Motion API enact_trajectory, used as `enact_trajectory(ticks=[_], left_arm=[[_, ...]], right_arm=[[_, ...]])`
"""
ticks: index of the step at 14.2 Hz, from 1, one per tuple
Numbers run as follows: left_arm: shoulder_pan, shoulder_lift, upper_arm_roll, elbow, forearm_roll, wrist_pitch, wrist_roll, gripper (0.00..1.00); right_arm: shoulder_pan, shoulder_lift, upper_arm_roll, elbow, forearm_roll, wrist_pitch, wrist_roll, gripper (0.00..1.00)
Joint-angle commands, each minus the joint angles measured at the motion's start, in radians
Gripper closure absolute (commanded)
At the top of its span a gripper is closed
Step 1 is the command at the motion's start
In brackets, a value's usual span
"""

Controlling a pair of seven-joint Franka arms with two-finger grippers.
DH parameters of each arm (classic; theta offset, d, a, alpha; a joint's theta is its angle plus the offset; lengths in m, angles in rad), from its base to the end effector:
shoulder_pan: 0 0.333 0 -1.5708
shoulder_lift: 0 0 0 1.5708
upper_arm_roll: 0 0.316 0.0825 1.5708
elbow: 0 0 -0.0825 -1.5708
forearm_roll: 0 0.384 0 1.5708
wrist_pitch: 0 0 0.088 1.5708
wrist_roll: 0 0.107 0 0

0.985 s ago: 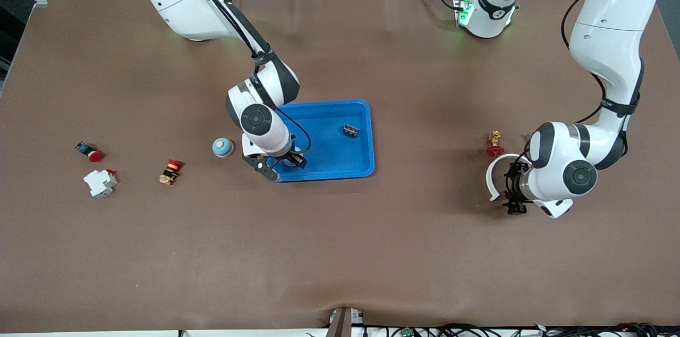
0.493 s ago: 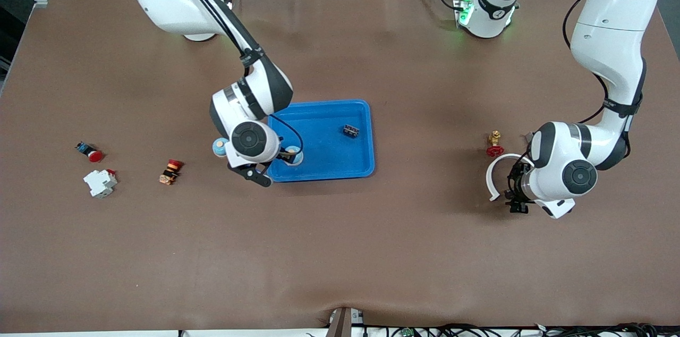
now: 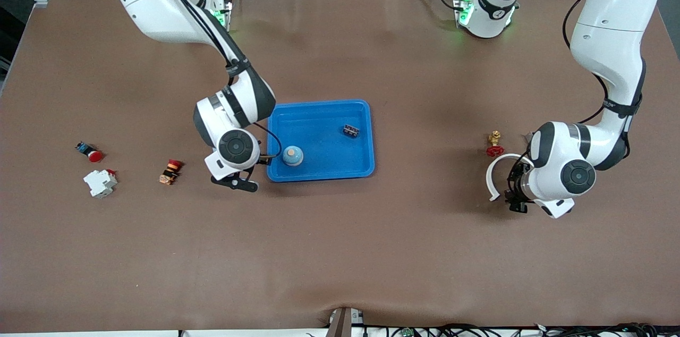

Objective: Place electrolytic capacitor and blue bell in tray
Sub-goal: 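Place the blue bell in the tray with the right gripper, then grasp the second blue bell with the right gripper while the left grasps a capacitor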

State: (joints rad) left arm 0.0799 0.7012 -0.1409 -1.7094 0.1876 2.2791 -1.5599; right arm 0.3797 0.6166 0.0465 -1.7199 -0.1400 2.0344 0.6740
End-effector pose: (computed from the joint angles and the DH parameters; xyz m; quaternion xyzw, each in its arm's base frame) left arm 0.6585 -0.0282 0.1765 -0.7648 -0.6411 0.0263 0.0582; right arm 0.5838 0.2541 0.2087 0.9842 -0.0842 -0.1048 0.1150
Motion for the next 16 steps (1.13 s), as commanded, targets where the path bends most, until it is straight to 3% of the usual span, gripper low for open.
enact_trajectory(ticks=[1,2,3,7,10,12,16], left_arm=[[0.012,-0.005,-0.003,-0.006,0.03,0.007,-0.011,0.82],[0.012,-0.008,-0.003,-0.001,0.029,0.006,-0.009,0.95],[0.014,-0.012,-0.003,0.005,0.029,0.006,-0.006,1.0],[0.014,-0.016,-0.006,0.088,0.015,-0.016,-0.006,1.0],[-0.005,-0.017,-0.017,0.142,0.013,-0.078,-0.008,1.0],[-0.006,-0.025,-0.048,0.162,0.015,-0.139,-0.008,1.0],[-0.006,-0.031,-0.118,0.163,0.013,-0.144,-0.018,1.0]], right_arm=[[-0.082,-0.096,0.015,-0.182,-0.026,0.145,-0.103,0.0],[-0.09,-0.115,0.015,-0.222,-0.026,0.177,-0.134,0.0],[-0.103,-0.133,0.013,-0.253,-0.026,0.197,-0.155,0.0],[-0.14,-0.219,0.015,-0.361,-0.026,0.233,-0.209,0.0],[-0.168,-0.276,0.018,-0.495,-0.023,0.384,-0.211,0.0],[-0.174,-0.284,0.018,-0.553,-0.023,0.47,-0.211,0.0],[-0.176,-0.298,0.018,-0.619,-0.02,0.555,-0.205,0.0]])
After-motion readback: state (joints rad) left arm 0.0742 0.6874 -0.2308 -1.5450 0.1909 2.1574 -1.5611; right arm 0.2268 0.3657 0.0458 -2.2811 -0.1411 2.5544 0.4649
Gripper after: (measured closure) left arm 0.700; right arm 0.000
